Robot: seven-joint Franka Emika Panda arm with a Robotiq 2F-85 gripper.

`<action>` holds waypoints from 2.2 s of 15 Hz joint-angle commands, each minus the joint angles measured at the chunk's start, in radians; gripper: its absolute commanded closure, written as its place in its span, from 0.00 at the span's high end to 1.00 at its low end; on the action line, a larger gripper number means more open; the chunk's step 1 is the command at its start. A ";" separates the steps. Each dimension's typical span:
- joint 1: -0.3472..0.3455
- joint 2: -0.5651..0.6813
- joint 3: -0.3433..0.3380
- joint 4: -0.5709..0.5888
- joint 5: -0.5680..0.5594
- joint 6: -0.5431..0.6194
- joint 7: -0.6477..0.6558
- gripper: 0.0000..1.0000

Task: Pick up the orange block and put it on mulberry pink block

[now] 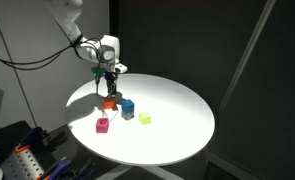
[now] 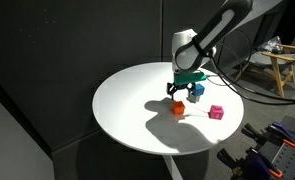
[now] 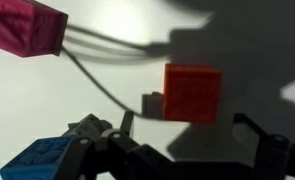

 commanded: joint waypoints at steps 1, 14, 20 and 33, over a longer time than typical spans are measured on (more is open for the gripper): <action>0.016 0.036 -0.012 0.043 -0.011 -0.013 0.023 1.00; 0.029 0.107 -0.023 0.091 -0.011 -0.016 0.022 1.00; 0.034 0.129 -0.029 0.102 -0.010 -0.018 0.020 1.00; 0.038 0.079 -0.025 0.109 -0.011 -0.100 0.009 0.32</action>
